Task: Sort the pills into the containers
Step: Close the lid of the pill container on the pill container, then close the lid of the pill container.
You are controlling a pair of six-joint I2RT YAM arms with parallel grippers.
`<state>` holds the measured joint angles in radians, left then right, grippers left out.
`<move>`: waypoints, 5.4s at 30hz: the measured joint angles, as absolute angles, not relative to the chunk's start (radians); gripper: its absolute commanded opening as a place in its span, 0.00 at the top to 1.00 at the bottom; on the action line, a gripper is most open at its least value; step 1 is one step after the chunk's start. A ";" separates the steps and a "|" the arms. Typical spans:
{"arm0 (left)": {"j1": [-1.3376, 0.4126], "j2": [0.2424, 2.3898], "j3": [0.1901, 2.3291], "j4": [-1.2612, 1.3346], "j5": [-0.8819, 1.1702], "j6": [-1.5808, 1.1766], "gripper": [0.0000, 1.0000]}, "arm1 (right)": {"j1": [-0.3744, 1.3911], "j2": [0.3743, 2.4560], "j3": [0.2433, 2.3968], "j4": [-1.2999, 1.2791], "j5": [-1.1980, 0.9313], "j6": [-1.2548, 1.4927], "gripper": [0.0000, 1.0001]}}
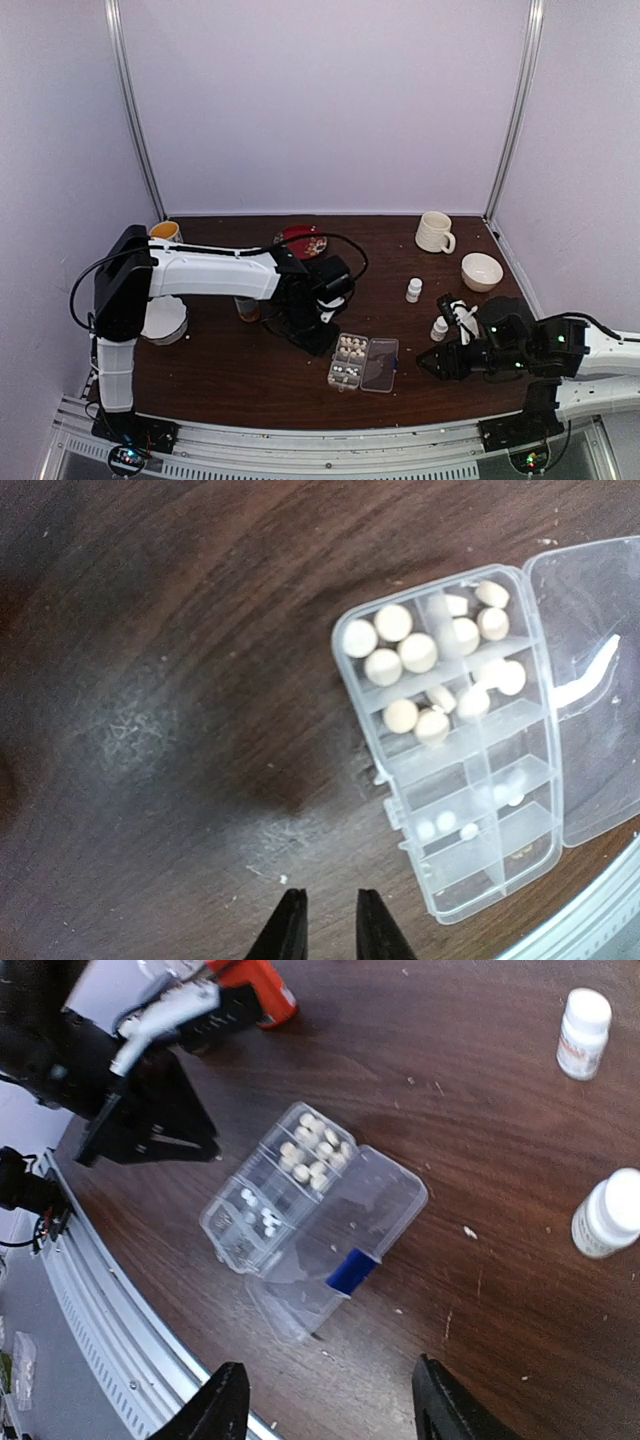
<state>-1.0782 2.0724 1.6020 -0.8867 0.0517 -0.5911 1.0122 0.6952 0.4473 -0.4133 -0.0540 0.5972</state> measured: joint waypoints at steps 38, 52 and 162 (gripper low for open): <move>-1.055 2.008 1.295 -0.415 0.247 -0.699 1.00 | 0.992 1.275 0.418 0.160 -0.237 0.796 1.00; -1.087 2.011 1.296 -0.350 0.277 -0.749 1.00 | 0.992 1.388 0.494 0.218 -0.315 0.788 1.00; -1.077 1.904 1.187 -0.338 0.153 -0.819 1.00 | 0.978 1.607 0.779 -0.159 -0.174 0.687 0.65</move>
